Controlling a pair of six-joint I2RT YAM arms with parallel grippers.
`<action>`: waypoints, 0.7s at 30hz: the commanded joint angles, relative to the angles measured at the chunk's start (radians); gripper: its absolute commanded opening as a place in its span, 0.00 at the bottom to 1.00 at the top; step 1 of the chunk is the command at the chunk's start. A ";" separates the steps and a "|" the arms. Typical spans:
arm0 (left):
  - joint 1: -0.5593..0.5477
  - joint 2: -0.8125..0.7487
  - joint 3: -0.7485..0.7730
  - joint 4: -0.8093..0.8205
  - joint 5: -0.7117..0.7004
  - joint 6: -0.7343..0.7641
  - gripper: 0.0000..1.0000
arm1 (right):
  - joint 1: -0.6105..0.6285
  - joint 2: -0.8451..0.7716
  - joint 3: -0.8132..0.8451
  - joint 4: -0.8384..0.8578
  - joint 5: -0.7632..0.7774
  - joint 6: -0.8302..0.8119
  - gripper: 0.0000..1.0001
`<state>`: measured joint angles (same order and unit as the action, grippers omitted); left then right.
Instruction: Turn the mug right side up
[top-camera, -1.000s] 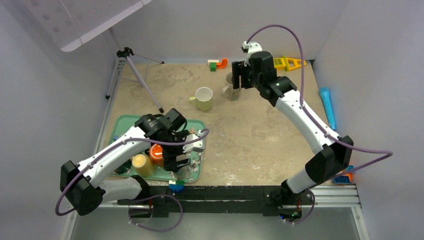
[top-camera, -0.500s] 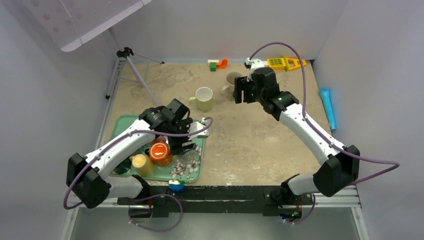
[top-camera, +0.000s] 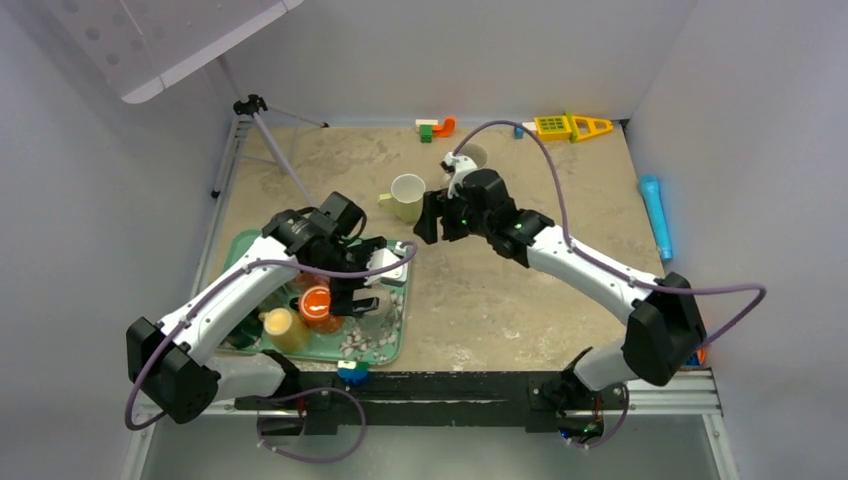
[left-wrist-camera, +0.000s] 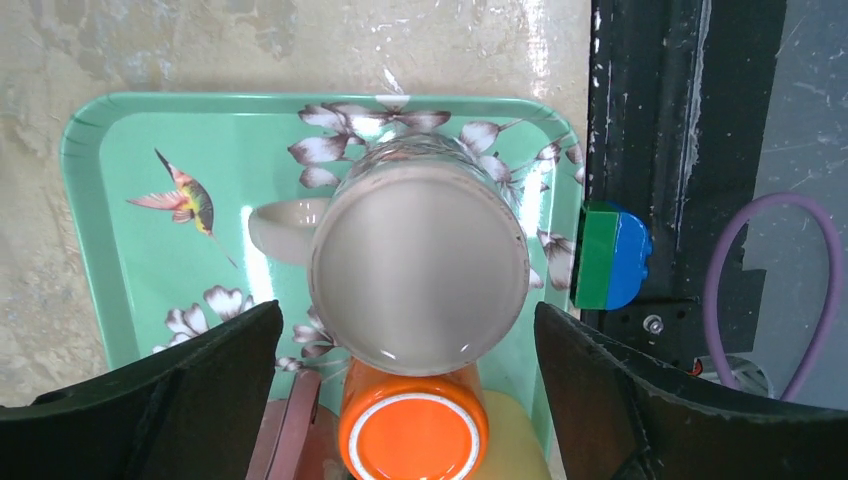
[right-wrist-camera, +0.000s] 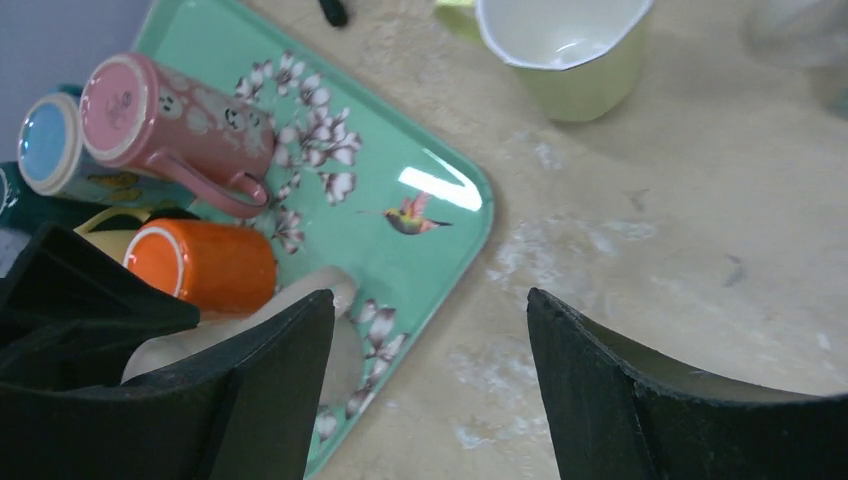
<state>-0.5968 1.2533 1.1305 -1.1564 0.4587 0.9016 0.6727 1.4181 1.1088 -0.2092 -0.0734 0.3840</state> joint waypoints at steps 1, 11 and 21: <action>0.004 -0.045 0.053 0.017 0.069 -0.027 1.00 | 0.035 0.114 0.061 0.129 -0.100 0.107 0.74; 0.213 -0.208 0.140 0.075 -0.012 -0.330 1.00 | 0.196 0.419 0.421 -0.151 -0.075 0.106 0.76; 0.253 -0.225 0.054 0.155 -0.083 -0.472 1.00 | 0.188 0.275 0.230 -0.167 -0.014 0.217 0.81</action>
<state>-0.3489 1.0023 1.2003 -1.0378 0.3664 0.5098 0.8928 1.7954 1.3952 -0.3920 -0.1085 0.5236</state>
